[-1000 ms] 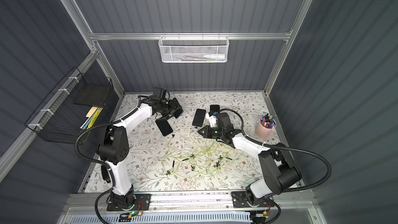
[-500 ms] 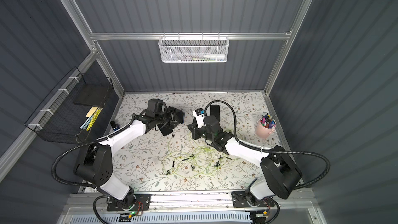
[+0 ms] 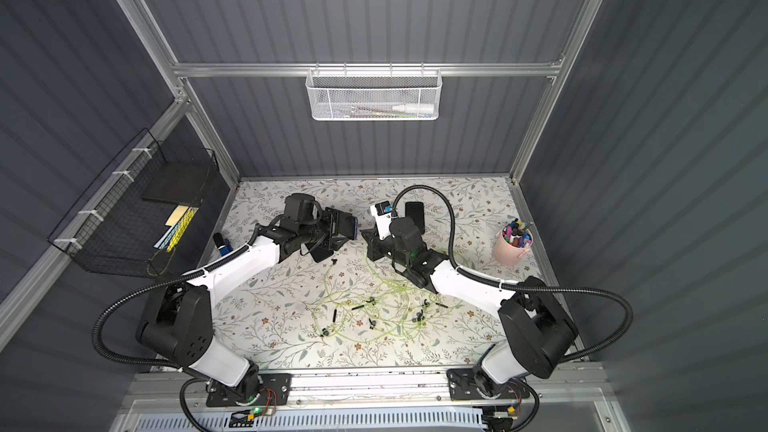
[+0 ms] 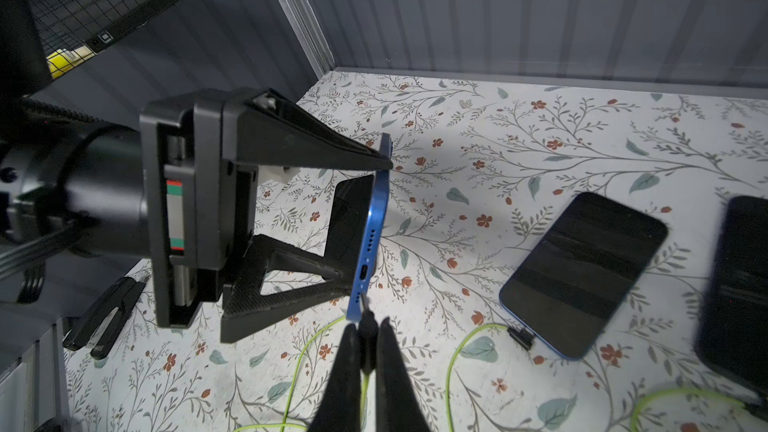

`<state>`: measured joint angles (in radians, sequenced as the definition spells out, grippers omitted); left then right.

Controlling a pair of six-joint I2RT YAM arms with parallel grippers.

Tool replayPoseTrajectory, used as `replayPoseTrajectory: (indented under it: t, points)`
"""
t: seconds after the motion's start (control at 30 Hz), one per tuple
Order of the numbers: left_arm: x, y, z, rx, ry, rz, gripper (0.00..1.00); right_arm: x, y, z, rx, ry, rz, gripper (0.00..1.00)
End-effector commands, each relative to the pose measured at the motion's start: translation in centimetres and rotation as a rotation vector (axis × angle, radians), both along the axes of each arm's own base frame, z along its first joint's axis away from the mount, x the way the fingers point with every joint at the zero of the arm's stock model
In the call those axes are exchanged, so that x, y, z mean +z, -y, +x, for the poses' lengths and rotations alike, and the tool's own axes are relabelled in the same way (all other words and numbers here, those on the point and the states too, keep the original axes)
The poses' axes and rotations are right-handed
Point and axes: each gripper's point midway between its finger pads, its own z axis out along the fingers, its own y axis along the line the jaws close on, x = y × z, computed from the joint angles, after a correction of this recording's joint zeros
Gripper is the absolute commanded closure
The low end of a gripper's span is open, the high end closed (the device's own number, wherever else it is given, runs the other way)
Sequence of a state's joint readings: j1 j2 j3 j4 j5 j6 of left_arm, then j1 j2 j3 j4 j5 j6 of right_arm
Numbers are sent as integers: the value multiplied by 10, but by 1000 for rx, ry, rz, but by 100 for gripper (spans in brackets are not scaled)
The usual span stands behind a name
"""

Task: Plug wired earphones into phones
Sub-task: Insert the wired earphone into the phone.

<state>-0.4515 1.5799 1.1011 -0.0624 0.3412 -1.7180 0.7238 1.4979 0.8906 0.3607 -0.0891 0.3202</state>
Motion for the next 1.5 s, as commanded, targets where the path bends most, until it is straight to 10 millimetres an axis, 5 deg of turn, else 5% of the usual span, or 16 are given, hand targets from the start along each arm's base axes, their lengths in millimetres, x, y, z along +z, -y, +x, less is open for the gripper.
replayPoseTrajectory:
  t: [0.0, 1.47]
  points:
    - [25, 6, -1, -20, 76, -38, 100, 12, -8, 4, 11, 35, 10, 100]
    - [37, 15, -2, -71, 136, -45, 100, -6, -14, 23, -50, -32, -22, 100]
